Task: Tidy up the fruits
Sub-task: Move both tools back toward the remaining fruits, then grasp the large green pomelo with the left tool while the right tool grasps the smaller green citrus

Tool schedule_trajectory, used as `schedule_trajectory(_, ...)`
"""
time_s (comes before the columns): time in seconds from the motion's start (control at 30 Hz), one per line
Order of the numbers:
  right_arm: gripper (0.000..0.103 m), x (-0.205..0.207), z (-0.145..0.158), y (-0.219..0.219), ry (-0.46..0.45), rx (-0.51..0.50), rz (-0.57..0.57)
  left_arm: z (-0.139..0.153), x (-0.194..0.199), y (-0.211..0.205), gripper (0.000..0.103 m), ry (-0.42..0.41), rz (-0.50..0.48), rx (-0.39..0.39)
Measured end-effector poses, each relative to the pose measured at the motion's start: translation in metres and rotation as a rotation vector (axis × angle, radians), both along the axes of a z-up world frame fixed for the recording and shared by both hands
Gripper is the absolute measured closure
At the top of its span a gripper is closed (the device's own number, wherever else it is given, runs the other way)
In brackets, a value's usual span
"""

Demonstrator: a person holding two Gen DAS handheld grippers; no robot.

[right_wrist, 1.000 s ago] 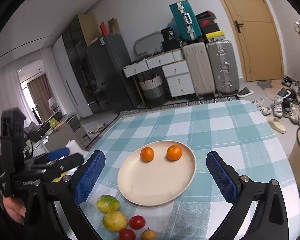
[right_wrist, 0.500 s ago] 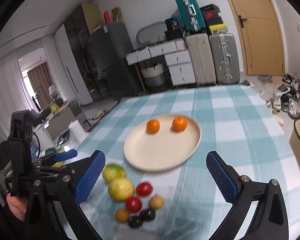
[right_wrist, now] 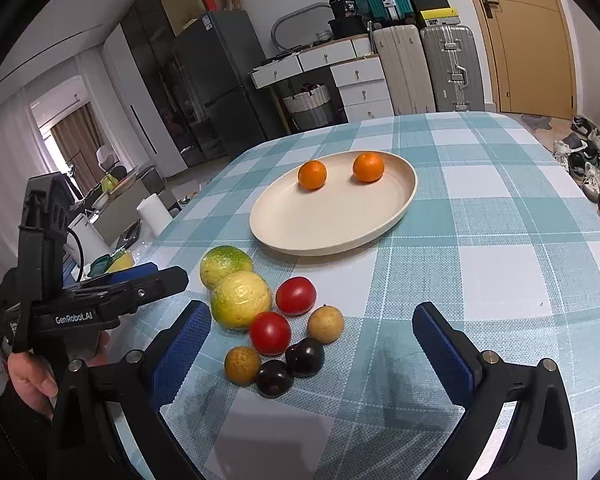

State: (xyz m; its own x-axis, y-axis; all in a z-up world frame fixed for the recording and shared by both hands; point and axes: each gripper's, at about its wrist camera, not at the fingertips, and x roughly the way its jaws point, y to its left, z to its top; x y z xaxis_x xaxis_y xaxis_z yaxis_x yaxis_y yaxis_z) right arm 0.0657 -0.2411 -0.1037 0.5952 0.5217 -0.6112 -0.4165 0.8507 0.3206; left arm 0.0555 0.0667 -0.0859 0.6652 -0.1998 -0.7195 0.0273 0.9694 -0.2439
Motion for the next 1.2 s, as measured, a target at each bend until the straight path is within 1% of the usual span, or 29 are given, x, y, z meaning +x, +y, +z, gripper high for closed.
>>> schedule_trajectory(0.13,0.000,-0.001,-0.006,0.006,0.016,-0.011,0.015,-0.003,0.008,0.002,0.001,0.010,-0.029,-0.016)
schedule_trajectory(0.27,0.000,0.000,-0.009,0.007,0.026,-0.012,0.021,-0.005,0.017,0.005,0.001,0.024,-0.042,-0.059)
schedule_trajectory(0.33,0.000,0.000,-0.009,0.007,0.024,-0.008,0.021,-0.007,0.023,0.009,0.001,0.033,-0.051,-0.093)
schedule_trajectory(0.43,0.000,0.001,-0.008,0.007,0.025,-0.009,0.023,-0.014,0.035,0.016,0.001,0.073,-0.067,-0.172)
schedule_trajectory(0.5,0.000,0.002,-0.008,0.007,0.031,-0.014,0.026,-0.017,0.042,0.020,0.001,0.094,-0.065,-0.208)
schedule_trajectory(0.63,0.000,0.005,-0.009,0.009,0.036,-0.015,0.035,-0.022,0.050,0.023,0.002,0.103,-0.079,-0.245)
schedule_trajectory(0.7,0.000,0.006,-0.009,0.010,0.035,-0.017,0.036,-0.024,0.055,0.023,0.003,0.110,-0.103,-0.271)
schedule_trajectory(0.8,0.000,0.006,-0.008,0.011,0.033,-0.017,0.038,-0.025,0.060,0.021,0.008,0.112,-0.123,-0.287)
schedule_trajectory(0.9,0.000,0.006,-0.008,0.011,0.032,-0.016,0.040,-0.026,0.065,0.018,0.020,0.115,-0.149,-0.304)
schedule_trajectory(0.97,0.000,0.006,-0.008,0.011,0.032,-0.015,0.041,-0.027,0.066,0.018,0.040,0.112,-0.157,-0.327)
schedule_trajectory(1.1,0.000,0.005,-0.006,0.010,0.023,-0.008,0.039,-0.038,0.073,0.024,0.041,0.145,-0.161,-0.392)
schedule_trajectory(1.13,0.000,0.005,-0.006,0.010,0.022,-0.009,0.037,-0.041,0.075,0.025,0.046,0.155,-0.165,-0.405)
schedule_trajectory(1.17,0.000,0.005,-0.005,0.011,0.020,-0.009,0.040,-0.043,0.076,0.025,0.054,0.164,-0.164,-0.411)
schedule_trajectory(1.2,0.000,0.005,-0.005,0.011,0.019,-0.010,0.041,-0.047,0.077,0.025,0.057,0.178,-0.162,-0.406)
